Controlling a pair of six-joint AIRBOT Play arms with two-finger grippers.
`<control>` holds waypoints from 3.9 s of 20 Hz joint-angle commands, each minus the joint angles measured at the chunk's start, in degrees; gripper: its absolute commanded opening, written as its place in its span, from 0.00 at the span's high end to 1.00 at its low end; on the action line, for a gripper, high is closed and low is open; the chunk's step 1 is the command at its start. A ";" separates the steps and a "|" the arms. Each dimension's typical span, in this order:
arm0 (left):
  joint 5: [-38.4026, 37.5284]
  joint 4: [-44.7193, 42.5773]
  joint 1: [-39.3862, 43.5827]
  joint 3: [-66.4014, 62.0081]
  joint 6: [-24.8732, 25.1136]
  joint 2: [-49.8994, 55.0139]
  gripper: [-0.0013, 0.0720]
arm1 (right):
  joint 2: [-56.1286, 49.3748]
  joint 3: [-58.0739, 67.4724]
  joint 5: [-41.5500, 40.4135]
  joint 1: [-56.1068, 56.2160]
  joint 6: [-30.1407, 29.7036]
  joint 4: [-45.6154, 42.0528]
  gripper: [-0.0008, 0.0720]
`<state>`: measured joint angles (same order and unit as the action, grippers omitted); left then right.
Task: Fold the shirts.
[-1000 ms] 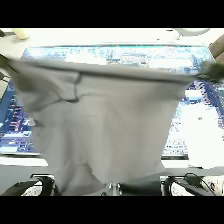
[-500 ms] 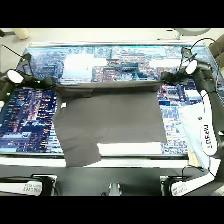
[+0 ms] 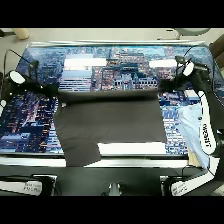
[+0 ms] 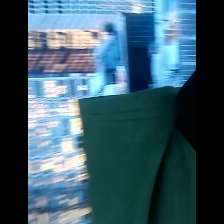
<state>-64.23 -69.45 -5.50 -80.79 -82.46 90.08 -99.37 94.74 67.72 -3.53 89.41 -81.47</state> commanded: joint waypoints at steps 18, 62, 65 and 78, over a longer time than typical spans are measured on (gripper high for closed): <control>-5.25 9.35 -4.74 57.51 -0.39 -34.82 0.26 | 16.31 -31.76 18.64 -7.39 -1.66 1.51 0.38; 4.17 17.86 -1.40 5.09 0.24 -0.39 0.19 | -4.13 -7.98 1.88 -6.58 -0.09 9.84 0.02; 4.02 17.86 2.05 5.09 0.22 -2.89 0.19 | -7.21 -7.98 4.74 -7.08 -1.68 20.26 0.05; 21.77 30.47 30.03 5.55 -5.40 9.01 0.95 | 14.25 -7.98 13.42 -3.80 -2.86 32.24 0.95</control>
<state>-48.34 -47.03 17.76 -75.26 -85.97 93.78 -94.02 86.74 75.77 -7.44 86.24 -51.59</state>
